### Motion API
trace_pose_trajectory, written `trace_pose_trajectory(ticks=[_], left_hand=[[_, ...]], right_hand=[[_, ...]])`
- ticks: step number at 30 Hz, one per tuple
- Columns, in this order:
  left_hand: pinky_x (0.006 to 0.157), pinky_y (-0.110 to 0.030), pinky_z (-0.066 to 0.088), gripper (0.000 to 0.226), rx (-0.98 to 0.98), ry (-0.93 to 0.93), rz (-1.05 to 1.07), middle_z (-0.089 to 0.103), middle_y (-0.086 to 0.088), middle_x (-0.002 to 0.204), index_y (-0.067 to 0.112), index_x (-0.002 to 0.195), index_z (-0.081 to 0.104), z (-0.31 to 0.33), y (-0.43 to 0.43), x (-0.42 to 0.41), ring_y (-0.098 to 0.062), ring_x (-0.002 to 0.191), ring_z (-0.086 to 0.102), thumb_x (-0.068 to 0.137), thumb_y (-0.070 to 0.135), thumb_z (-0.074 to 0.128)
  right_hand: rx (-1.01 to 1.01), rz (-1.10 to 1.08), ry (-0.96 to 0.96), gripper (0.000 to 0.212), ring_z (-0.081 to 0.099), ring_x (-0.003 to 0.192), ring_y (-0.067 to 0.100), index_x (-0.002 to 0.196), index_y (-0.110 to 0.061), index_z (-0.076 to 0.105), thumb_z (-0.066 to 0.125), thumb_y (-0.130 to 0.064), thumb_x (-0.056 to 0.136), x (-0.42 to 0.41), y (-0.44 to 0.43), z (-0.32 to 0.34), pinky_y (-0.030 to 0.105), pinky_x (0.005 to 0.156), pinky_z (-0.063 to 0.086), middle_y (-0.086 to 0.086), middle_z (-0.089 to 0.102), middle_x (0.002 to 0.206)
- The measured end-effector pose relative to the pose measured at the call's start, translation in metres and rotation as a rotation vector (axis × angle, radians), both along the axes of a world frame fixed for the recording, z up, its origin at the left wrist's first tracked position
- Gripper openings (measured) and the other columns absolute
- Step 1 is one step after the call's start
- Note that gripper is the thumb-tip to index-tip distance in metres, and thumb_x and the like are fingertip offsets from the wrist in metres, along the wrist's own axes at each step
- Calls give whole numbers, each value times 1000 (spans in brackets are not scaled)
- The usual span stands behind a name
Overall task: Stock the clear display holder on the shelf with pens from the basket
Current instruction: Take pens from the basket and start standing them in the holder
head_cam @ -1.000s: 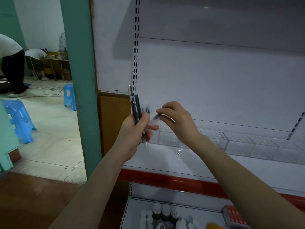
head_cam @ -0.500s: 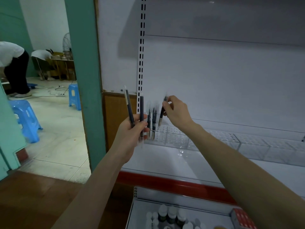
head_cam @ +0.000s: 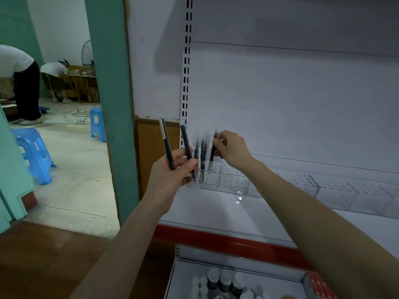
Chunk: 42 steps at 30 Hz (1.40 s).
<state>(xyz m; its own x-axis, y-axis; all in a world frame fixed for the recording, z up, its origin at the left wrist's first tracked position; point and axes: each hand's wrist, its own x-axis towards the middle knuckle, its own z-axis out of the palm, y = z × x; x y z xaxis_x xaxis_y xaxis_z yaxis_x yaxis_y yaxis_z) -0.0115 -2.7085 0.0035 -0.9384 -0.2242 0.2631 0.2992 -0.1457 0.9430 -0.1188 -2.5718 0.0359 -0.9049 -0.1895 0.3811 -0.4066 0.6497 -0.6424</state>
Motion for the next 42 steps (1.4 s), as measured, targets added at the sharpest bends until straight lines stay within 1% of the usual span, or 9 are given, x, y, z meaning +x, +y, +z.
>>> trace_pose_trajectory(ticks=[6, 9, 12, 16, 21, 27, 30, 35, 42], left_hand=[[67, -26, 56, 30, -43, 14, -6, 71, 3, 75, 22, 108, 61, -5, 0, -4, -12, 76, 68, 84, 4, 63], [62, -23, 56, 39, -41, 9, -16, 73, 4, 77, 35, 104, 53, -6, 0, -5, -11, 74, 69, 83, 4, 64], [64, -28, 57, 36, -25, -8, -19, 72, -3, 85, 27, 111, 54, -4, 2, -7, -17, 78, 70, 83, 5, 64], [72, -36, 59, 26, 34, 5, -17, 72, -5, 80, 14, 111, 58, 1, 11, -8, -21, 77, 71, 86, 10, 62], [79, -36, 57, 25, 49, 34, 7, 72, -11, 89, 10, 107, 59, 5, 28, -9, -24, 86, 70, 84, 10, 66], [72, -35, 59, 20, 148, 100, 74, 70, -10, 94, 16, 107, 55, 14, 29, -3, -22, 84, 71, 88, 13, 61], [66, -32, 60, 8, 132, 116, 96, 71, -8, 91, 14, 95, 59, 14, 25, 1, -20, 81, 72, 87, 13, 61], [49, -22, 52, 7, -132, 26, 42, 68, -5, 78, 11, 86, 61, 4, 32, 3, -11, 58, 66, 86, 18, 63], [44, -20, 30, 24, -154, -70, 106, 49, 0, 67, 25, 90, 48, 2, 23, 0, -8, 51, 38, 97, 44, 35]], right_hand=[[79, -15, 6, 17, 61, 72, 22, 85, -6, 50, 47, -18, 97, 0, -1, -14, 31, 72, 50, 20, 69, 90], [84, -2, -30, 16, 64, 82, 26, 91, -6, 54, 49, -20, 96, 1, 0, -11, 29, 70, 48, 19, 69, 94], [33, -21, -10, 31, 60, 99, 24, 115, -2, 56, 52, -26, 94, 12, 7, -8, 24, 77, 40, 13, 66, 104], [-173, 36, 28, 25, 65, 89, 19, 94, -8, 66, 53, -30, 93, 50, 24, -12, 27, 77, 48, 6, 70, 91], [-120, 256, -90, 21, 61, 77, -6, 102, -16, 63, 67, -26, 84, 81, 43, -27, 9, 72, 46, -12, 65, 82], [-273, 271, -144, 10, 60, 70, 2, 88, -16, 66, 69, -9, 81, 81, 62, -22, 15, 70, 48, -4, 66, 75], [-489, 263, -270, 9, 60, 67, 9, 84, -14, 66, 66, -5, 82, 78, 67, -14, 20, 65, 52, -3, 64, 71], [-1260, 333, -544, 14, 56, 50, 5, 77, -11, 58, 55, -11, 91, 65, 55, 2, 15, 49, 49, -1, 54, 62], [-1034, 90, -134, 5, 64, 69, 13, 87, -14, 58, 61, -17, 90, 52, 34, 21, 22, 65, 55, 3, 64, 79]])
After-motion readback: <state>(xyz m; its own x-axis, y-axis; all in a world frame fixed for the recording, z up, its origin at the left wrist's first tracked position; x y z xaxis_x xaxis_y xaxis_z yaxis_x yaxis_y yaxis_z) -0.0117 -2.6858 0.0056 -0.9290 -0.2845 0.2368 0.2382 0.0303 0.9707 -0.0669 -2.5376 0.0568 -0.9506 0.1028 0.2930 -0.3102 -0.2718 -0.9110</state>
